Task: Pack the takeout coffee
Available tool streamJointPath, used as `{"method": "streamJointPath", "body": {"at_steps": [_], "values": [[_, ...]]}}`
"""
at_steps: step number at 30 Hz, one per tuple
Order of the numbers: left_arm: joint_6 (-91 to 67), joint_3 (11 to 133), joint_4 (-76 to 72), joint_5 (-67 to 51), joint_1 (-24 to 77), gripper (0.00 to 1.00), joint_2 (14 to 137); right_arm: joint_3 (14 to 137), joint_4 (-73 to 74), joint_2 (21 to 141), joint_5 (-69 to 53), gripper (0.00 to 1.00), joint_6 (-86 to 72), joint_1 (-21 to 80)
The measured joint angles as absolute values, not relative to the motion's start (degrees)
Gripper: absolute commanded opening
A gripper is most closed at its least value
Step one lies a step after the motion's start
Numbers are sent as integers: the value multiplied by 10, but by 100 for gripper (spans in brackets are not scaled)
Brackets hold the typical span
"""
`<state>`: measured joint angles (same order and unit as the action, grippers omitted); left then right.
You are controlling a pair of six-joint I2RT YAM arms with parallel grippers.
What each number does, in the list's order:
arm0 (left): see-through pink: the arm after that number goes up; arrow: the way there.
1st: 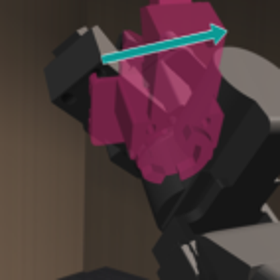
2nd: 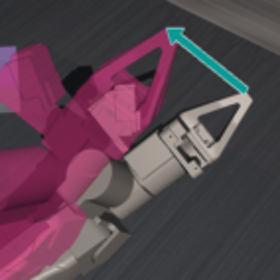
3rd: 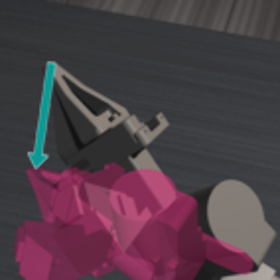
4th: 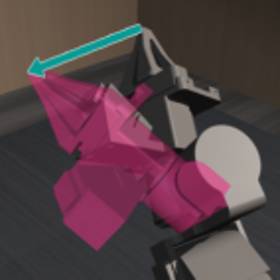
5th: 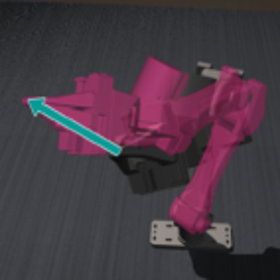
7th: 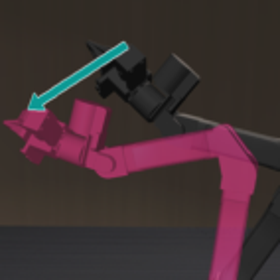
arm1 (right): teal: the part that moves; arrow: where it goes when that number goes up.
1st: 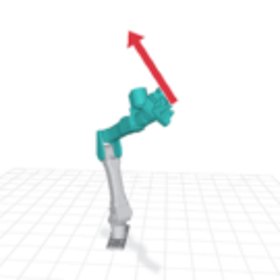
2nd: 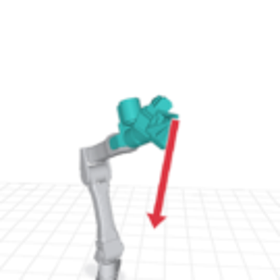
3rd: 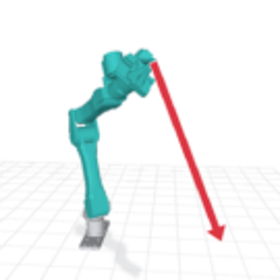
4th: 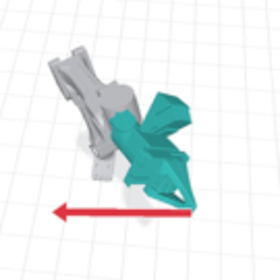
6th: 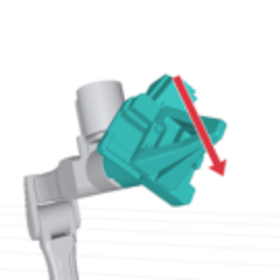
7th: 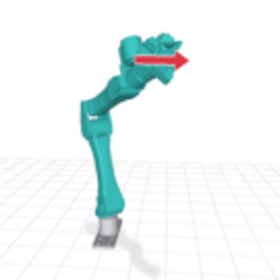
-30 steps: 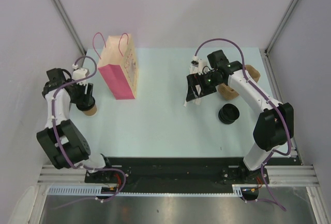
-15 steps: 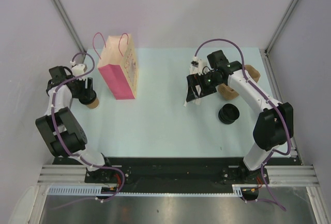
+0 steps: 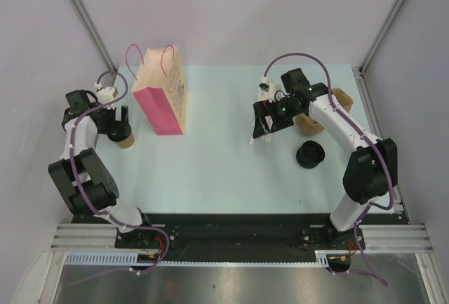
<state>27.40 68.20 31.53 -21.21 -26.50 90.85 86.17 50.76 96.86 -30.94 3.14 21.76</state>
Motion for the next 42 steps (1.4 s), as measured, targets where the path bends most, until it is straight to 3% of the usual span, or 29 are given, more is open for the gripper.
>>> {"method": "streamJointPath", "body": {"at_steps": [5, 14, 20, 31, 42], "values": [[270, 685, 337, -212, -267, 99, 869, 866, 512, 969, -309, 100, 36, 216], [292, 681, 401, -235, -245, 99, 684, 934, 546, 968, -312, 96, 61, 161], [313, 592, 447, -212, -15, 97, 562, 1035, 595, 967, -258, 81, 108, 76], [211, 543, 370, -151, 312, 96, 655, 1058, 633, 987, -74, 58, 215, 19], [169, 519, 306, -151, 365, 96, 691, 1058, 646, 1028, -37, 46, 330, -69]]}}
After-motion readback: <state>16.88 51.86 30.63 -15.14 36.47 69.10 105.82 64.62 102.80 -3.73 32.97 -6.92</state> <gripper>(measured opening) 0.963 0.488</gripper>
